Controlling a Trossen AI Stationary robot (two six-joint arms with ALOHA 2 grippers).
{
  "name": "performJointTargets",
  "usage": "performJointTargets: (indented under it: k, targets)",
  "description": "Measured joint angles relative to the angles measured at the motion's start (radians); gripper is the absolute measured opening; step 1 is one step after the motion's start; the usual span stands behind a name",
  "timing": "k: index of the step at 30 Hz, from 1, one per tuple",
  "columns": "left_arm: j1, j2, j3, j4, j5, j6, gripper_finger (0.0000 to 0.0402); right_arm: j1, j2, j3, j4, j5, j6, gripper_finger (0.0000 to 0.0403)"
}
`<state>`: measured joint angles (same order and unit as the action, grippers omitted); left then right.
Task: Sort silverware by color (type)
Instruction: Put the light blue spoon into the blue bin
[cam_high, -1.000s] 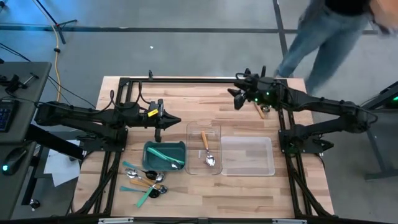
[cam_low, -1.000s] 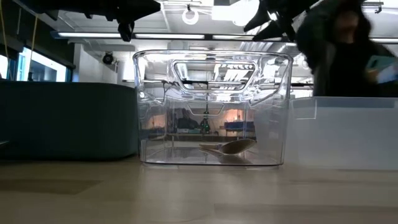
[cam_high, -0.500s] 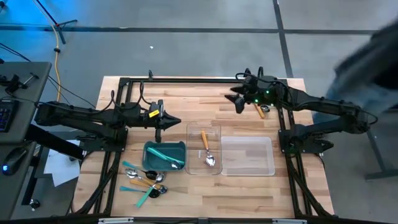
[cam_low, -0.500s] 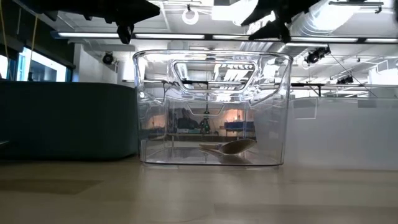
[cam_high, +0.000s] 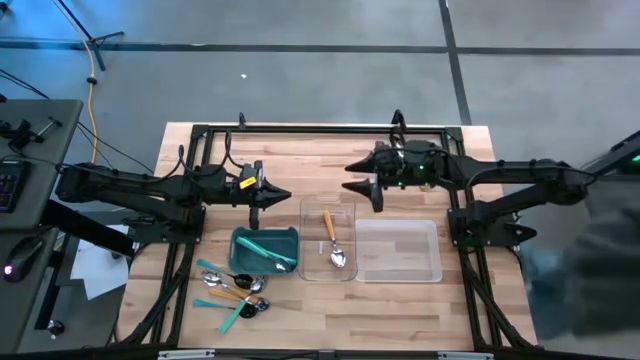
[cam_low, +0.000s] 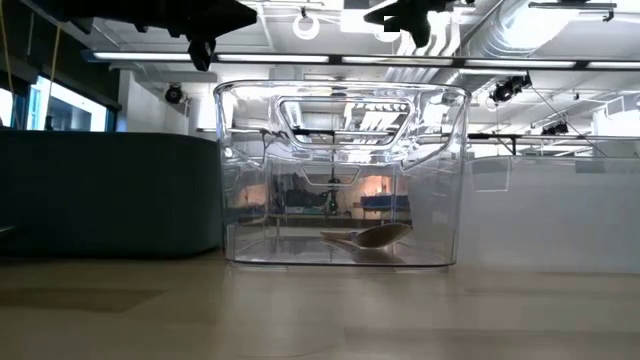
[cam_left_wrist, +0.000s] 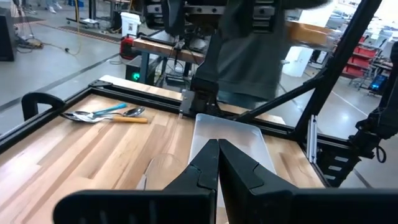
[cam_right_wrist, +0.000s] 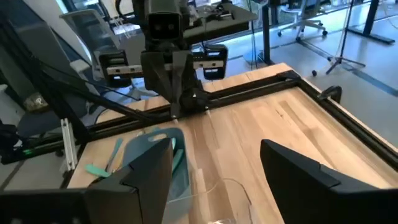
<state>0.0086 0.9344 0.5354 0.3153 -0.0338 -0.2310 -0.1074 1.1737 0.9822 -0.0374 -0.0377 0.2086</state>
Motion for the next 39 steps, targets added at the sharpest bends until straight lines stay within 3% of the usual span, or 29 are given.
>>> performJointTargets:
  k: [6, 15, 20, 29, 34, 39]
  targets:
    - [0.000, 0.000, 0.000, 0.003, 0.000, -0.021, 0.0000, -0.003, -0.060, -0.023, 0.026, 0.003, -0.011, 0.0227]
    - [0.000, 0.000, 0.000, 0.050, 0.000, -0.020, 0.0000, 0.004, -0.082, -0.297, 0.513, -0.028, 0.087, 0.0227]
    - [0.000, 0.000, 0.000, 0.052, 0.000, -0.018, 0.0000, 0.004, -0.082, -0.311, 0.487, -0.046, -0.042, 0.0227]
    - [0.000, 0.000, 0.000, 0.051, 0.000, -0.019, 0.0000, 0.004, -0.082, -0.310, 0.483, -0.047, -0.052, 0.0222]
    - [0.000, 0.000, 0.000, 0.052, 0.000, -0.016, 0.0000, 0.004, -0.082, -0.310, 0.482, -0.049, -0.051, 0.0184]
    - [0.000, 0.000, 0.000, 0.051, 0.000, -0.010, 0.0000, 0.004, -0.082, -0.309, 0.466, -0.049, -0.052, 0.0114]
